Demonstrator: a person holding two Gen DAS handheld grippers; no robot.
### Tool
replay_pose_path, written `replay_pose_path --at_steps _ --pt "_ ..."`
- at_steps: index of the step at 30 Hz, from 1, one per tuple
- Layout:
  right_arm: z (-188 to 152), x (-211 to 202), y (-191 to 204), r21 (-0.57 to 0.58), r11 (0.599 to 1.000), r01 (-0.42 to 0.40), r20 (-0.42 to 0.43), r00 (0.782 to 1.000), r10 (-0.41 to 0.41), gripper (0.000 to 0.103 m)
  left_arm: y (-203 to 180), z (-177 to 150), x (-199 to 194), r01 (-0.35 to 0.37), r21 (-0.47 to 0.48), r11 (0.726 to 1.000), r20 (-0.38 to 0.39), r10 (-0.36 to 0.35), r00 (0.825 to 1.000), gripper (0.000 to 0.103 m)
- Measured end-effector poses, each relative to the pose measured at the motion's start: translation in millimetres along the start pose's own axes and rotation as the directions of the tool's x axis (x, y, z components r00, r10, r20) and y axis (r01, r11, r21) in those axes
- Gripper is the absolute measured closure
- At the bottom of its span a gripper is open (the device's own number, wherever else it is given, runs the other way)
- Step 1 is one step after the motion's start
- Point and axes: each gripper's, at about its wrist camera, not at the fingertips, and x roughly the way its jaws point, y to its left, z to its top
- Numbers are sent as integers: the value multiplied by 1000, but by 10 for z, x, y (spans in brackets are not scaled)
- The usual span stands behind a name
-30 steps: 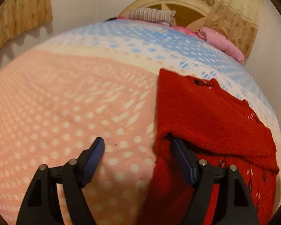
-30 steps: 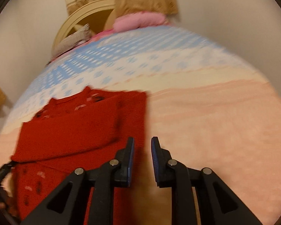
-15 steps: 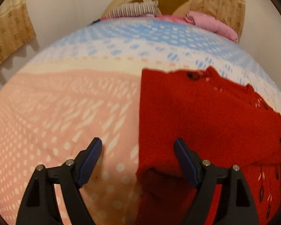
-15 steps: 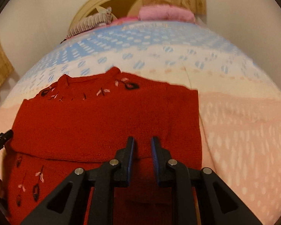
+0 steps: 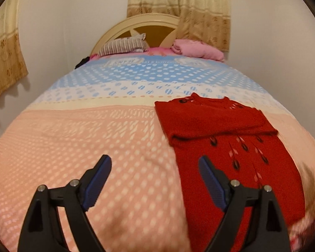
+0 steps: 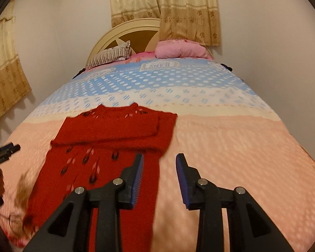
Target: Fold small clothes
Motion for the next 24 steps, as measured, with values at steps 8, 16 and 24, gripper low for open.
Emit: replay_pose_path --at_steps 8,16,24 --pt "-614 -546 -38 39 995 -92 -59 994 94 57 41 -505 -348 102 19 995 -66 -101 993 9" --pt "-1381 -394 123 91 985 -145 -227 960 162 57 -165 -1024 -200 199 -116 973 -153 -216 964 9" --pt "-1629 -219 231 166 971 -170 -300 930 214 57 -243 -1287 -12 274 -215 937 -181 -314 932 9"
